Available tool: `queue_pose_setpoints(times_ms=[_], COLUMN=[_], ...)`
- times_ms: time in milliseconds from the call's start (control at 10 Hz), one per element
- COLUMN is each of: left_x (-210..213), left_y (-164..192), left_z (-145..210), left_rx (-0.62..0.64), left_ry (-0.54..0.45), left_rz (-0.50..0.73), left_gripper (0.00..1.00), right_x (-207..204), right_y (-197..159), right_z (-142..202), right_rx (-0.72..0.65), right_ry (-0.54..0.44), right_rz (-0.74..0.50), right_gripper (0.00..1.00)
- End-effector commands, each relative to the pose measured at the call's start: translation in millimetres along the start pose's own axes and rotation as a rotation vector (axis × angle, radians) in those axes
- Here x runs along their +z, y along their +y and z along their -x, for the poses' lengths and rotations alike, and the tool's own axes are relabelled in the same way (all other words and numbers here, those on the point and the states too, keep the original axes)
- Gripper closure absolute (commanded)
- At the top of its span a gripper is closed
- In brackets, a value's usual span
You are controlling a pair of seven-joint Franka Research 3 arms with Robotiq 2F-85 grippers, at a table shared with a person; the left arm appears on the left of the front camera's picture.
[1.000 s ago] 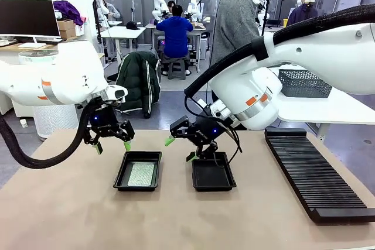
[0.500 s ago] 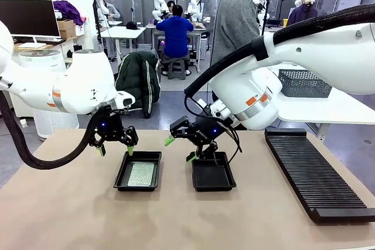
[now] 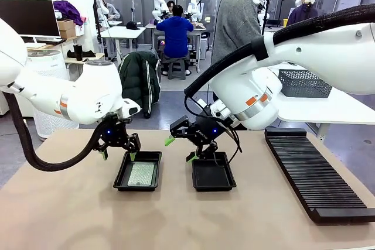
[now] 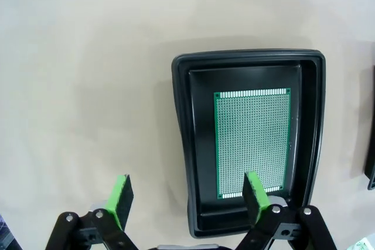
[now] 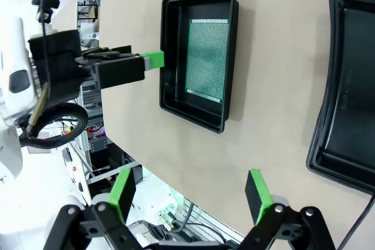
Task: Inspect and transfer BCBs to ESD trays.
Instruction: Pick up the ESD tray and place it on the left side of the table.
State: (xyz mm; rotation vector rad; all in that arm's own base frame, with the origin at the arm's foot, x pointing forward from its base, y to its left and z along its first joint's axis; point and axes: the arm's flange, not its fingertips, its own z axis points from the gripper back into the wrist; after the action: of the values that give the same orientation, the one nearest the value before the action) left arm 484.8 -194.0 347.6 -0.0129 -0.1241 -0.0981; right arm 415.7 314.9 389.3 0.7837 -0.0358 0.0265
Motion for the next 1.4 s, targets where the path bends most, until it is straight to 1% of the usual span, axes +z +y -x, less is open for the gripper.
queue_pose_setpoints(times_ms=[0, 500, 700, 800, 900, 1000, 1100, 1200, 1300], left_x=[-11, -29, -31, -30, -29, -26, -20, -20, -14], left_y=[-9, -11, -13, -13, -13, -12, -12, -11, -11], left_z=[-4, -5, -7, -8, -8, -9, -9, -8, -9], left_rx=[0.02, 0.029, 0.028, 0.029, 0.023, 0.028, 0.032, 0.034, 0.039], left_ry=[-0.015, -0.016, -0.009, -0.012, -0.011, -0.008, -0.003, 0.002, 0.008], left_rz=[-0.02, -0.041, -0.046, -0.05, -0.045, -0.053, -0.048, -0.046, -0.047], left_gripper=[0.0, 0.0, 0.07, 0.15, 0.19, 0.17, 0.32, 0.3, 0.44], right_x=[-1, -1, -1, -1, -1, -1, -1, -1, -1], right_y=[0, 0, 0, 0, 0, 0, 0, 0, 0], right_z=[0, 0, 0, 0, 0, 0, 0, 0, 0], right_rx=[-0.009, -0.009, -0.009, -0.009, -0.009, -0.009, -0.009, -0.009, -0.009], right_ry=[-0.005, -0.005, -0.005, -0.005, -0.005, -0.005, -0.005, -0.005, -0.005], right_rz=[0.006, 0.006, 0.006, 0.006, 0.006, 0.006, 0.006, 0.006, 0.006], right_gripper=[0.0, 0.0, 0.0, 0.0, 0.0, 0.0, 0.0, 0.0, 0.0])
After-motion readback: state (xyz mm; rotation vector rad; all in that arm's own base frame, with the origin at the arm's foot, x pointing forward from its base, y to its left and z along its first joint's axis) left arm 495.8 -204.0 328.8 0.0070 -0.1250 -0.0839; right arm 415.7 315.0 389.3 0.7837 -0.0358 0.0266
